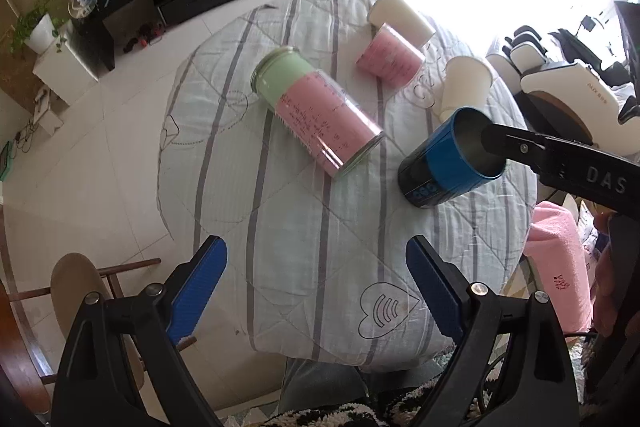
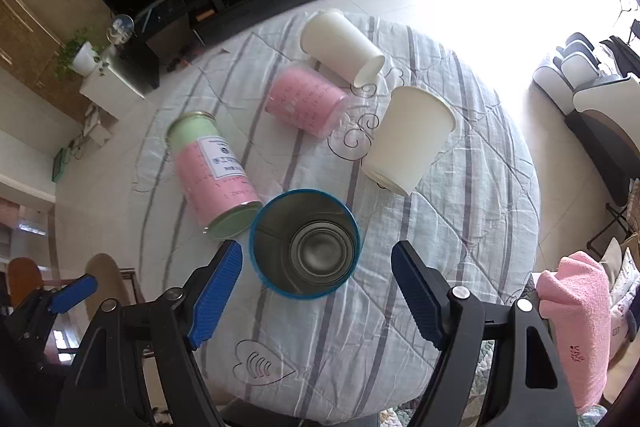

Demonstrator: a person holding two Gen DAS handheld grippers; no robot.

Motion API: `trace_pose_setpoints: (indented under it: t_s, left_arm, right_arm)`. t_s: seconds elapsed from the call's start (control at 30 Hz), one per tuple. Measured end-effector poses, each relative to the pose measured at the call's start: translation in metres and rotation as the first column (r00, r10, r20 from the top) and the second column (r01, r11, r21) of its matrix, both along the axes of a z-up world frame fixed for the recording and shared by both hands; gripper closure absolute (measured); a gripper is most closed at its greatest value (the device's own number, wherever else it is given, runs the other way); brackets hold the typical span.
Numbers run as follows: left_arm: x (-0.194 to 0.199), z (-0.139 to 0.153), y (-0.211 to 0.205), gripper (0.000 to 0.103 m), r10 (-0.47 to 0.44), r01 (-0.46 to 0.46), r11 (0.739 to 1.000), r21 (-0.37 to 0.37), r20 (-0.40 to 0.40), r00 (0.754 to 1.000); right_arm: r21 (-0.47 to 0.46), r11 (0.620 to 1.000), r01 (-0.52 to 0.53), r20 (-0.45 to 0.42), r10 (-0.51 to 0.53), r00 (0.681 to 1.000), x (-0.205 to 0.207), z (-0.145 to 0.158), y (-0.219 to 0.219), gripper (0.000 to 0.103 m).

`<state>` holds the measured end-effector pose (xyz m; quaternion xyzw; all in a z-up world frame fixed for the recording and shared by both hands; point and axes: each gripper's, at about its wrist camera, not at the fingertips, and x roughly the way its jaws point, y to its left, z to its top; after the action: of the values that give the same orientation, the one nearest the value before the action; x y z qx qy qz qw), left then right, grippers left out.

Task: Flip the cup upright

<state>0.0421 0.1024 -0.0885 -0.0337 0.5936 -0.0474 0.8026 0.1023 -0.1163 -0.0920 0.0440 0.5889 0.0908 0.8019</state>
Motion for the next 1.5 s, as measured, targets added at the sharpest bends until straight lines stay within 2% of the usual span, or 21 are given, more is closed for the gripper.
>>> trace_pose_setpoints:
  t_s: [0.33,0.5,0.8,1.17,1.33,1.5]
  left_arm:
    - [-0.035,0.040,-0.012,0.010,0.071,-0.070,0.997,-0.010,0.093,0.993]
    - [-0.053,0.058,-0.028,0.010,0.084,-0.086,0.996,0.008,0.147,0.986]
    - [-0.079,0.085,-0.059,0.010,0.034,-0.048,0.998,0.051,0.253,0.967]
    - [-0.089,0.092,-0.073,0.010,0.004,-0.024,0.997,0.067,0.289,0.957]
    - [-0.094,0.099,-0.075,0.010,-0.005,-0.021,0.997,0.078,0.324,0.946]
    - [-0.096,0.111,-0.080,0.010,-0.034,0.002,0.996,0.085,0.378,0.925]
  right_arm:
    - [0.027,0.999,-0.030,0.099,0.027,0.995,-0.048,0.056,-0.027,0.025]
    - [0.027,0.999,-0.040,0.149,0.036,0.988,-0.079,0.076,-0.049,0.025]
    - [0.091,0.995,-0.031,0.203,0.012,0.979,-0.116,0.084,-0.079,0.025]
    - [0.100,0.995,-0.010,0.198,-0.010,0.980,-0.134,0.073,-0.091,0.024]
    - [0.086,0.996,-0.013,0.251,-0.009,0.968,-0.140,0.082,-0.089,0.024]
    - [0.108,0.994,0.001,0.302,-0.034,0.953,-0.145,0.093,-0.091,0.024]
